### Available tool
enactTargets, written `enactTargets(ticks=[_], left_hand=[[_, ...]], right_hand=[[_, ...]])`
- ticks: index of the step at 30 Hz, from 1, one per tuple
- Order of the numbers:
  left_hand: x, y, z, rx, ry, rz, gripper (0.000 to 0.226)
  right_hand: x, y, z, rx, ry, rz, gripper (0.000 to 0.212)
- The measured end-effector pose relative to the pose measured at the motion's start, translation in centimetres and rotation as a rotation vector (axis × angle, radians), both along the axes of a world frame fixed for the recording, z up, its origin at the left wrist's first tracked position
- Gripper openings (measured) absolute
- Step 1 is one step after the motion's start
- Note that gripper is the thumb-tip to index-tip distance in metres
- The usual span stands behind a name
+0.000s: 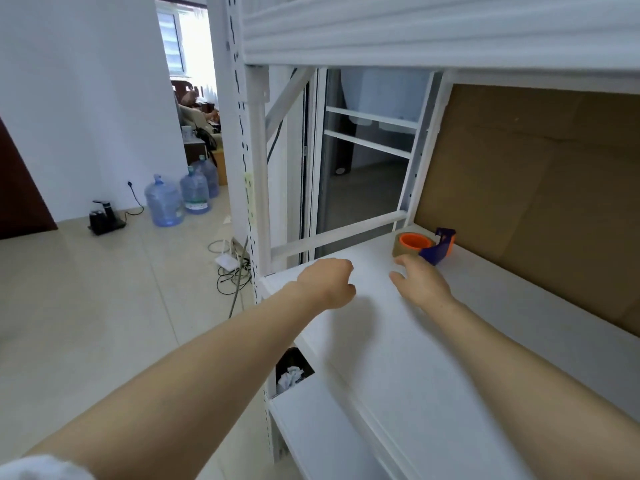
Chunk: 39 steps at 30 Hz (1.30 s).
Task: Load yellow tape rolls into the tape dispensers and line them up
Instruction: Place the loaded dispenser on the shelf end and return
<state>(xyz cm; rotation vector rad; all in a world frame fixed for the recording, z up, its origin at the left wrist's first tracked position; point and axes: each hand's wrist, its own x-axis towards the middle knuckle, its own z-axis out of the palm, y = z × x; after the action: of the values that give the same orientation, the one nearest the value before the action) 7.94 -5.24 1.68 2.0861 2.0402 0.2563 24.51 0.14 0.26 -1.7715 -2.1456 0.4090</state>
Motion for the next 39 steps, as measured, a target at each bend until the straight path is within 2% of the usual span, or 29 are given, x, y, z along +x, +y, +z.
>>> enactTargets(ticks=[4,7,10,13,17,18,19,20,22,23,25,28,29,31,33,36,38,39], left_hand=[[-1.6,4.4,-0.4,0.000,-0.007,-0.055,0.029],[-2.5,7.2,-0.6,-0.031,-0.019,-0.110,0.041],[-3.3,10.6,-0.6,-0.012,-0.015,-0.198,0.042],[-4.2,13.3,-0.3,-0.004,0.002,-0.310,0.041],[-5.7,16.1,-0.2,0.014,0.023,-0.427,0.035],[-6.0,16.8,-0.3,0.013,0.017,-0.454,0.031],[-6.4,17.5,-0.4,0.009,0.010,-0.477,0.026],[-6.7,18.0,-0.6,0.000,0.002,-0.493,0.022],[-7.1,18.8,-1.0,-0.033,-0.018,-0.517,0.028],[-7.2,19.1,-1.2,-0.056,-0.028,-0.523,0.035],[-7.3,19.4,-1.5,-0.092,-0.061,-0.534,0.040],[-7.0,18.8,-2.1,-0.133,-0.161,-0.546,0.045],[-7.0,18.3,-2.4,-0.149,-0.204,-0.553,0.050],[-7.0,17.1,-2.8,-0.200,-0.315,-0.573,0.071],[-7.2,15.9,-3.4,-0.264,-0.431,-0.581,0.092],[-7.7,14.2,-4.3,-0.339,-0.548,-0.595,0.107],[-7.7,13.2,-5.0,-0.382,-0.562,-0.627,0.116],[-7.7,12.7,-5.3,-0.397,-0.561,-0.637,0.120]], right_hand=[[-1.1,3.3,-0.7,0.026,-0.045,-0.054,0.042],[-1.7,5.3,-1.1,0.084,-0.187,-0.119,0.038],[-2.2,7.6,-1.1,0.086,-0.238,-0.216,0.043],[-2.7,9.9,-1.2,0.023,-0.347,-0.318,0.048],[-3.6,12.5,-1.8,-0.068,-0.363,-0.470,0.057],[-3.7,13.3,-2.3,-0.091,-0.321,-0.505,0.056],[-4.2,13.6,-2.3,-0.091,-0.185,-0.549,0.055],[-4.6,13.9,-2.4,-0.082,0.045,-0.617,0.056],[-5.9,13.5,-1.8,0.010,0.462,-0.767,0.061],[-6.3,13.2,-1.9,0.054,0.489,-0.791,0.062],[-6.4,11.8,-2.6,0.063,0.360,-0.715,0.058],[-6.8,8.9,-3.3,-0.031,-0.013,-0.425,0.046],[-7.0,7.5,-3.2,-0.048,-0.033,-0.369,0.044],[-7.4,5.3,-3.3,-0.019,-0.148,-0.325,0.037],[-8.4,3.2,-3.0,-0.007,-0.395,-0.238,0.029],[-9.8,0.5,-2.5,0.002,-0.450,-0.160,0.027],[-10.5,-1.1,-2.1,0.006,-0.401,-0.099,0.031],[-10.7,-1.8,-1.9,0.006,-0.319,-0.096,0.040]])
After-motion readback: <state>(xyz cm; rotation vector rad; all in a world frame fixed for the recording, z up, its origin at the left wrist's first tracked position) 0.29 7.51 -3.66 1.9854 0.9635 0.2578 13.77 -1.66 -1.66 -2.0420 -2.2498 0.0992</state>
